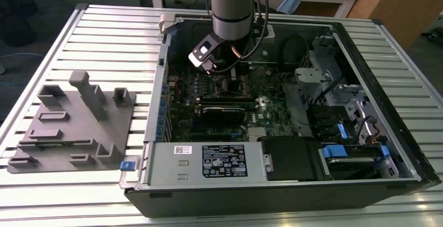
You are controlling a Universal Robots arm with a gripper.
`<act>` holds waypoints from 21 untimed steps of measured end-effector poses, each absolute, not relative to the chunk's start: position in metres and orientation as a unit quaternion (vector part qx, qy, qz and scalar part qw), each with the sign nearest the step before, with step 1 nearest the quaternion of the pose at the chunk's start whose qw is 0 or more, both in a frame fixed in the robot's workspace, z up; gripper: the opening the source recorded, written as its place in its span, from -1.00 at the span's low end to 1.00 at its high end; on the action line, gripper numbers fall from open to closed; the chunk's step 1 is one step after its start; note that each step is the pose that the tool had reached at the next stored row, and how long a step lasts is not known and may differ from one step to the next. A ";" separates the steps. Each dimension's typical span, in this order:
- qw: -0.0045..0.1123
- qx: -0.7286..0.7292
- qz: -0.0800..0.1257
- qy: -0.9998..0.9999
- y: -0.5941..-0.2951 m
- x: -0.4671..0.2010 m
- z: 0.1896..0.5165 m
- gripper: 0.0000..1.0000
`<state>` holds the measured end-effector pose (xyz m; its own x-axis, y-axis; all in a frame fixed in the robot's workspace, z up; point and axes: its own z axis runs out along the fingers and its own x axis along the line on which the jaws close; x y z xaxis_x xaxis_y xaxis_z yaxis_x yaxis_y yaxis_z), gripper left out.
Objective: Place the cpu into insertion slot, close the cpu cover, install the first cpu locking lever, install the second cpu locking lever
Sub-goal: 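Place the cpu into insertion slot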
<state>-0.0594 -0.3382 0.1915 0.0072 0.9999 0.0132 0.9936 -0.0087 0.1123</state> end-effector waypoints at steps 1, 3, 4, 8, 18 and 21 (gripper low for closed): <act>0.035 0.709 0.044 0.703 -0.338 -0.059 0.191 0.08; 0.035 0.709 0.044 0.703 -0.338 -0.060 0.191 0.08; 0.035 0.709 0.044 0.703 -0.338 -0.060 0.191 0.08; 0.035 0.709 0.044 0.703 -0.338 -0.060 0.191 0.08; 0.035 0.709 0.045 0.703 -0.338 -0.059 0.194 0.08; 0.035 0.709 0.045 0.703 -0.338 -0.059 0.194 0.08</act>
<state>-0.0595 -0.3382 0.1938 0.0073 0.9999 0.0136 0.9936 -0.0088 0.1127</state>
